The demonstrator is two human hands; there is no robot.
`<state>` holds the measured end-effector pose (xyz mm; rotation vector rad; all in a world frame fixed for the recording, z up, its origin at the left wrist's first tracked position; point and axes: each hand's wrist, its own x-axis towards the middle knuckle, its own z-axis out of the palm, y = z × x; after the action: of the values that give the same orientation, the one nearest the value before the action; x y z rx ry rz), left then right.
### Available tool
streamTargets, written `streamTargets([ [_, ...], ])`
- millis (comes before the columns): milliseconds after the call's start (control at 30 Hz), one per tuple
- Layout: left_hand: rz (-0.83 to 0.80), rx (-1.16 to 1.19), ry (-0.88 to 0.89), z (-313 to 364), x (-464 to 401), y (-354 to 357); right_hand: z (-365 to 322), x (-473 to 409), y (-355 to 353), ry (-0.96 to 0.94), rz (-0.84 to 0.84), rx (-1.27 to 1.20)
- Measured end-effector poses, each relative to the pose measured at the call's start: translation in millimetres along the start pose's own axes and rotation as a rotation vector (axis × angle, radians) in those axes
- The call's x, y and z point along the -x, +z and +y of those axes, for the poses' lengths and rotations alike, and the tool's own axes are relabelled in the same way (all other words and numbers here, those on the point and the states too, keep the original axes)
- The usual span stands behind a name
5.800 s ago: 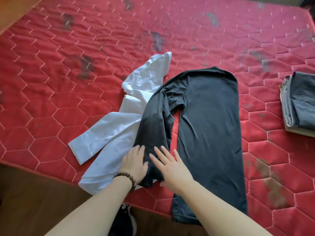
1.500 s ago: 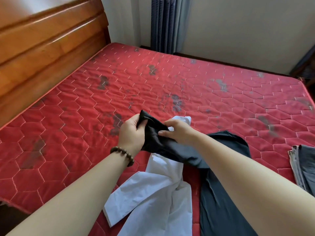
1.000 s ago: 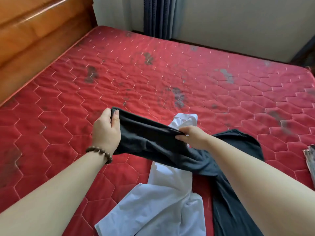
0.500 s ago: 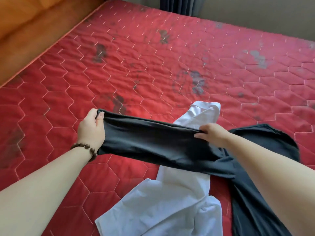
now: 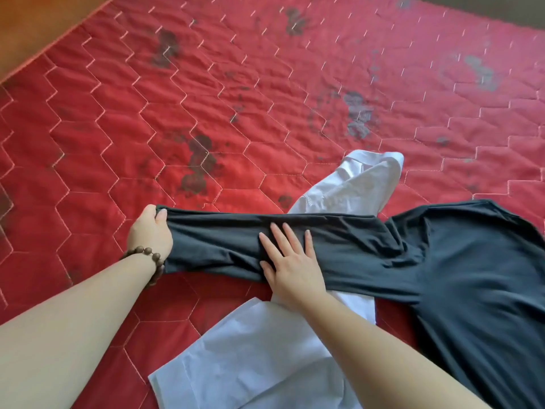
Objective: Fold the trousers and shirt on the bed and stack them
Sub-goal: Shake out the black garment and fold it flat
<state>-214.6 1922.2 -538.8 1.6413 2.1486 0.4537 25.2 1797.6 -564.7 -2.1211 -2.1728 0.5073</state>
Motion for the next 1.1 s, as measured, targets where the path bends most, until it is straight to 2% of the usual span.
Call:
streamTargets([
  [133,-0.045,-0.080,-0.039,-21,6,8,28,5,6,0.184,-0.034,0.024],
  [333,-0.050,-0.148,-0.079,-33,21,18,137,47,-11,0.506,-0.046,0.129],
  [500,-0.038,-0.123,-0.152,-37,43,19,139,50,-14,0.647,-0.042,0.139],
  [667,-0.043,0.029,-0.161,-20,45,0,87,36,-16,0.504,-0.048,0.091],
  [833,-0.073,0.069,-0.186,-1,44,-49,27,32,-19,0.349,-0.158,-0.003],
  [900,-0.070,0.084,-0.170,-2,50,-70,4,32,-23,0.271,-0.150,-0.051],
  [1000,0.014,0.163,-0.194,-10,71,-87,-24,37,-28,0.150,-0.098,-0.100],
  [1100,0.046,0.220,-0.289,-36,96,-73,-45,46,-16,0.057,-0.149,-0.046],
])
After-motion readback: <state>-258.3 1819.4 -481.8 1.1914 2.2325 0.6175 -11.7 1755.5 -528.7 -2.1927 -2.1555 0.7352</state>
